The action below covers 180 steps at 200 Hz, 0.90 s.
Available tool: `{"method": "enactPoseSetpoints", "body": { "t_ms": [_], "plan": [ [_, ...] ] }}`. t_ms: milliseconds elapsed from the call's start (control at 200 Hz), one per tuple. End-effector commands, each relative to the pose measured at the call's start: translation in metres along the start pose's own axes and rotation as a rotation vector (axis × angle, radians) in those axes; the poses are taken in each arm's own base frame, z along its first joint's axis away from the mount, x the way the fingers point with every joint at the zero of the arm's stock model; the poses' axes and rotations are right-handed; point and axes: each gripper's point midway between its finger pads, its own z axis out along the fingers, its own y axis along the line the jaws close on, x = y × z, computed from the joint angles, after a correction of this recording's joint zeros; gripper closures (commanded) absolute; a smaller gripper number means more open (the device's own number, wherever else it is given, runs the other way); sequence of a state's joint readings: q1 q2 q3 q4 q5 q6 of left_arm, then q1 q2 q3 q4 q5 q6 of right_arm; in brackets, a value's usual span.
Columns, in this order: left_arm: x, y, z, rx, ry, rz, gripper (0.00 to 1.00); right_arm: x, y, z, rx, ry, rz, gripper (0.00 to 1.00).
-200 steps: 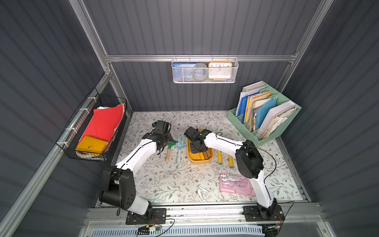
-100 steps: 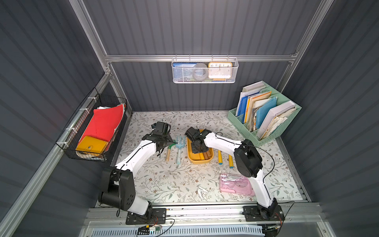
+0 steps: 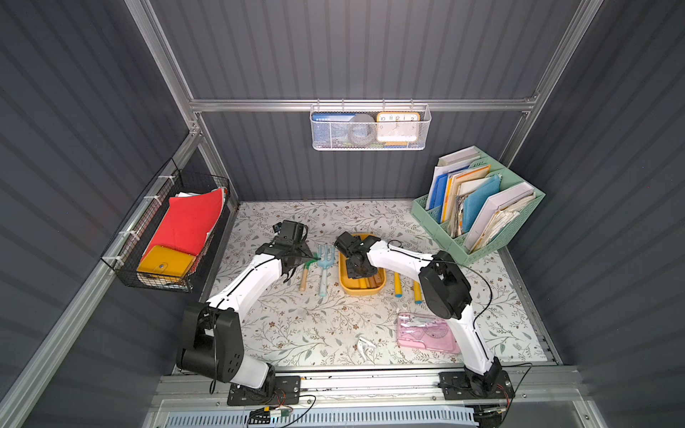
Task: Take the hand rake out of the storage box
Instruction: Pick up the rake from the storage box.
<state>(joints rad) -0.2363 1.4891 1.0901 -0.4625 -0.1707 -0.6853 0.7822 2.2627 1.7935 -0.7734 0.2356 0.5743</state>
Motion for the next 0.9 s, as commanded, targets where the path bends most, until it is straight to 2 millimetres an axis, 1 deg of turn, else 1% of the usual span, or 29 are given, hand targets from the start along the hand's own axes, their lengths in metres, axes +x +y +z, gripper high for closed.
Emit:
{"method": "enactPoseSetpoints", "body": {
  "t_ms": [0,100,355,490,570,625,705,790,895],
  "plan": [
    [-0.001,0.003,-0.006,0.000,-0.004,-0.014,0.37,-0.007,-0.006,-0.013,0.001,-0.029,0.036,0.78],
    [-0.004,0.001,-0.006,0.001,-0.005,-0.013,0.37,-0.014,-0.005,-0.026,-0.024,-0.054,0.049,0.80],
    [-0.009,-0.002,-0.007,-0.003,-0.011,-0.001,0.37,-0.028,0.001,-0.058,-0.105,-0.108,0.061,0.81],
    [-0.009,-0.002,-0.006,-0.005,-0.013,-0.004,0.37,-0.033,0.001,-0.075,-0.140,-0.137,0.075,0.82],
    [-0.010,-0.003,-0.006,-0.004,-0.014,-0.003,0.37,-0.037,-0.002,-0.087,-0.161,-0.160,0.094,0.82],
    [-0.010,-0.002,-0.005,-0.007,-0.011,0.000,0.37,-0.039,-0.008,-0.096,-0.178,-0.175,0.114,0.82],
    [-0.010,-0.003,-0.005,-0.003,-0.009,0.002,0.37,-0.043,-0.021,-0.105,-0.196,-0.192,0.144,0.82],
    [-0.009,-0.004,-0.004,-0.002,-0.006,0.004,0.37,-0.044,-0.042,-0.113,-0.206,-0.194,0.166,0.82],
    [-0.009,-0.005,-0.004,0.004,-0.006,0.003,0.37,-0.039,-0.067,-0.119,-0.223,-0.184,0.150,0.82]
  ]
}}
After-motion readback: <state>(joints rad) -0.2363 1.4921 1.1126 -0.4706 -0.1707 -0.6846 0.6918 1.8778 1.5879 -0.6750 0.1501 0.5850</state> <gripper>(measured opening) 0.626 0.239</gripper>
